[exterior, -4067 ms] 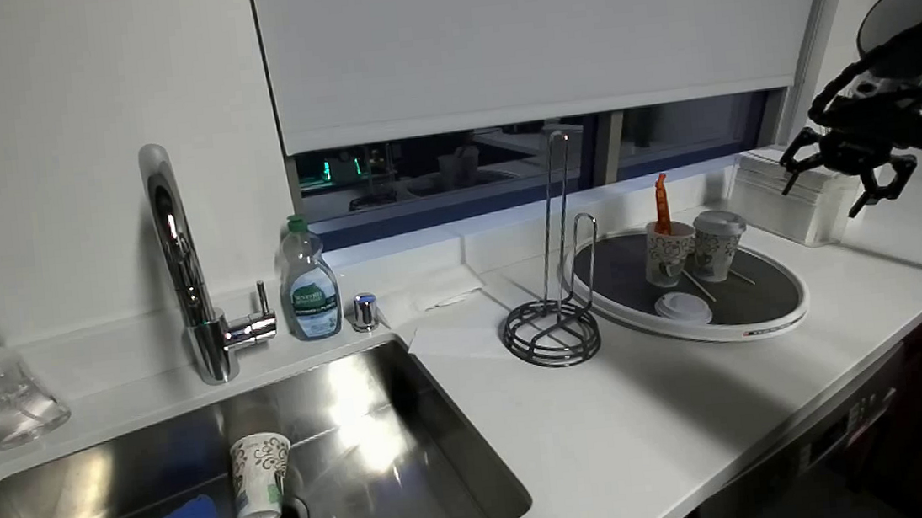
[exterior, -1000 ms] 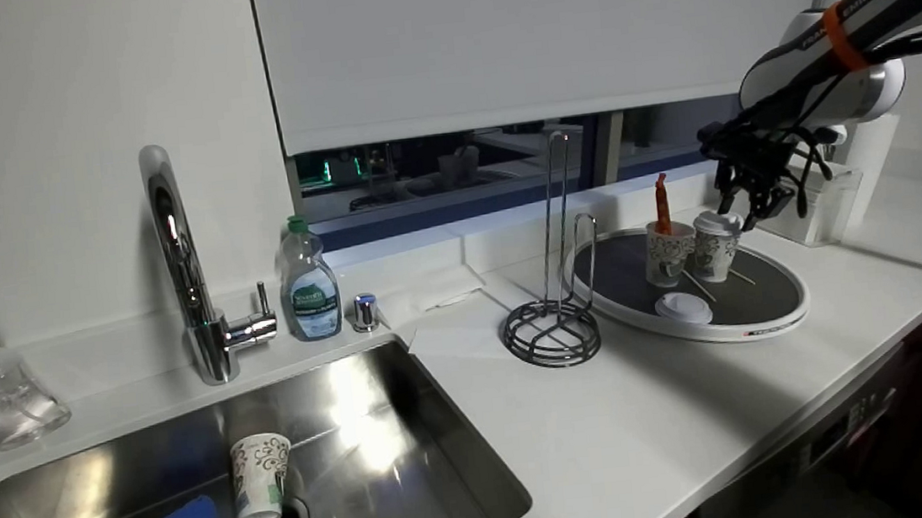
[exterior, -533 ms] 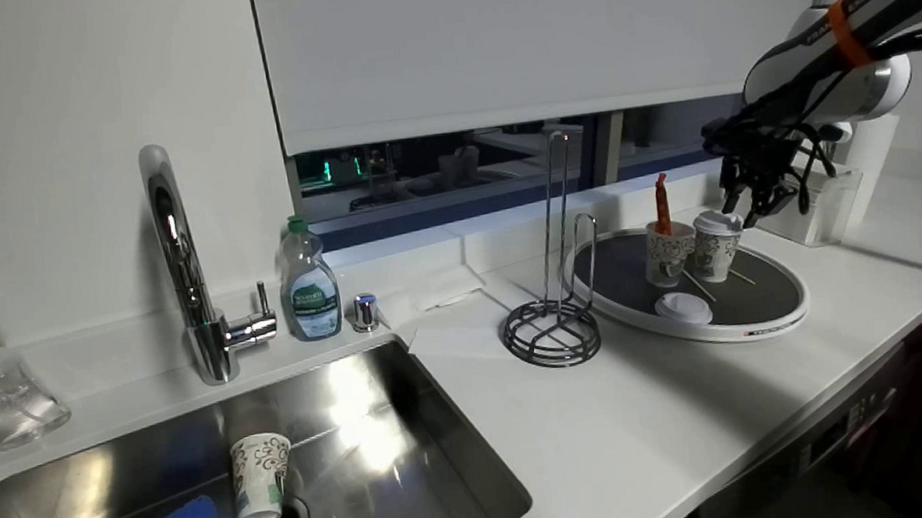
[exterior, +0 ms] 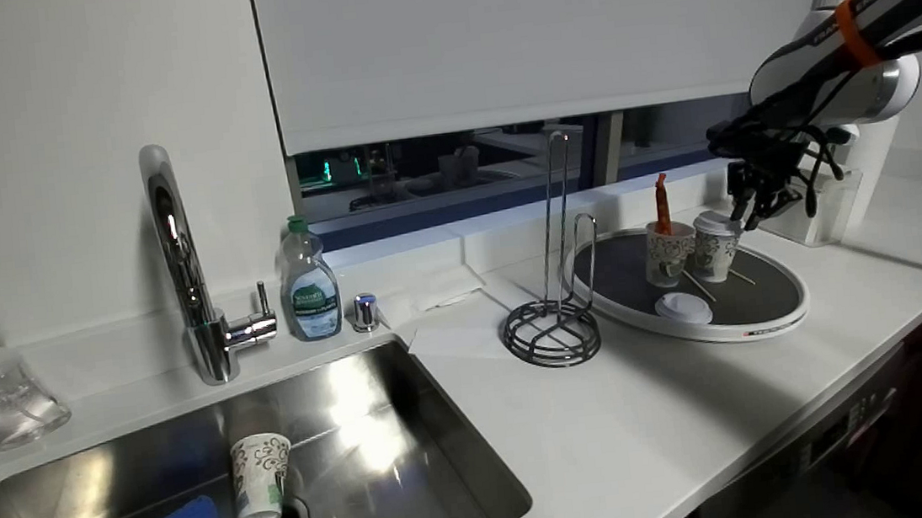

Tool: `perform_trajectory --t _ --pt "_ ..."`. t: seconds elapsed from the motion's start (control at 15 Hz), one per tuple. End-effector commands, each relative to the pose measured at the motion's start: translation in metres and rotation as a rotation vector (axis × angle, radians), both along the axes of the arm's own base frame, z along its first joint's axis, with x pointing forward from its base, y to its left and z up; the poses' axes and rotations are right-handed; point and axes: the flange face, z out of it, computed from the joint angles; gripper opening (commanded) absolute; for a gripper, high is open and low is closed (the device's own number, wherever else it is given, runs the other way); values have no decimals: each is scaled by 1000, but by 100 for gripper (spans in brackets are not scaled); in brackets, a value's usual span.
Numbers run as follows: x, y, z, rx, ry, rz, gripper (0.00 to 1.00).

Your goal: Remove the lid from the coffee cup on the right.

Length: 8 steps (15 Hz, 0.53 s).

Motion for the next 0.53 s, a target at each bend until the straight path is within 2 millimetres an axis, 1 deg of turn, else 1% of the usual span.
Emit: perform_trajectory --t 0.0,0.13,0.27,0.33,0.4,0.47 --pt "-12 1 -2 20 7 -26 34" --pt "-11 0 -4 20 5 -30 36" --pt "-9 1 -1 19 -3 -28 41" --pt "-7 2 0 19 -6 -26 41" --pt "-6 3 0 18 -8 -24 43" --pt "-4 4 0 17 -8 -22 41"
